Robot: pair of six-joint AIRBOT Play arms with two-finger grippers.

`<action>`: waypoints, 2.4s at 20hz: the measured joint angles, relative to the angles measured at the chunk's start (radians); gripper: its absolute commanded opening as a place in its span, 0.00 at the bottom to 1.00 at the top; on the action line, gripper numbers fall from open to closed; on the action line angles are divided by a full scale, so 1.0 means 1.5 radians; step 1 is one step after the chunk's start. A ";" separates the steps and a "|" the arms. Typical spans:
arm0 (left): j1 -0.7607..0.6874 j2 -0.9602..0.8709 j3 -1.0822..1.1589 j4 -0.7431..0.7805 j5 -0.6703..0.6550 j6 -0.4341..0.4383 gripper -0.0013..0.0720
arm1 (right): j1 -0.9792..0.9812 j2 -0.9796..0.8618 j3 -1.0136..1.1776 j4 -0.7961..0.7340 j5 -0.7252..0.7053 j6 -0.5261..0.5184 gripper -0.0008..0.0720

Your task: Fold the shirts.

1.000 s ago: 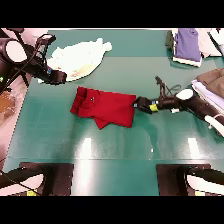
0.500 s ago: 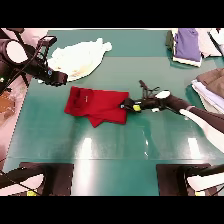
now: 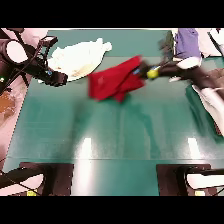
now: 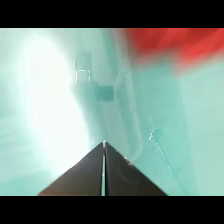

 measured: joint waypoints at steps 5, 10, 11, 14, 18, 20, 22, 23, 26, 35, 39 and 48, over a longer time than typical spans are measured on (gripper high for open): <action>0.000 0.000 0.000 -0.002 0.006 0.002 0.05 | -0.342 0.085 0.116 -0.063 0.095 0.126 0.04; 0.000 0.000 0.000 -0.032 0.013 0.002 0.05 | -0.684 0.106 0.186 -0.097 0.244 0.232 0.04; 0.000 0.000 0.000 -0.038 0.017 0.002 0.05 | -0.731 0.108 0.182 -0.117 0.283 0.243 0.04; 0.000 0.000 0.000 -0.058 0.023 0.002 0.05 | -0.830 0.113 0.135 -0.215 0.391 0.245 0.41; 0.000 0.000 0.000 -0.071 0.019 0.002 0.05 | -0.891 0.116 0.067 -0.281 0.447 0.218 0.77; 0.000 0.001 0.000 -0.074 0.010 0.002 0.05 | -0.926 0.120 0.078 -0.271 0.453 0.209 0.77; 0.000 0.001 0.000 -0.079 0.003 0.002 0.05 | -0.969 0.130 0.129 -0.233 0.449 0.195 0.77; 0.000 0.001 0.000 -0.083 0.002 0.001 0.05 | -0.991 0.136 0.167 -0.209 0.442 0.190 0.77; 0.000 0.001 0.000 -0.105 0.000 0.000 0.05 | -1.015 0.157 0.284 -0.092 0.418 0.184 0.72; 0.000 0.001 0.000 -0.140 -0.005 -0.003 0.05 | -0.199 0.235 0.317 0.094 0.255 0.061 0.04; 0.000 0.001 0.000 -0.142 -0.003 -0.003 0.05 | 0.147 0.179 0.224 0.026 0.260 -0.007 0.04; 0.000 0.001 0.000 -0.144 0.000 -0.003 0.05 | 0.312 0.104 0.178 0.050 0.250 -0.045 0.04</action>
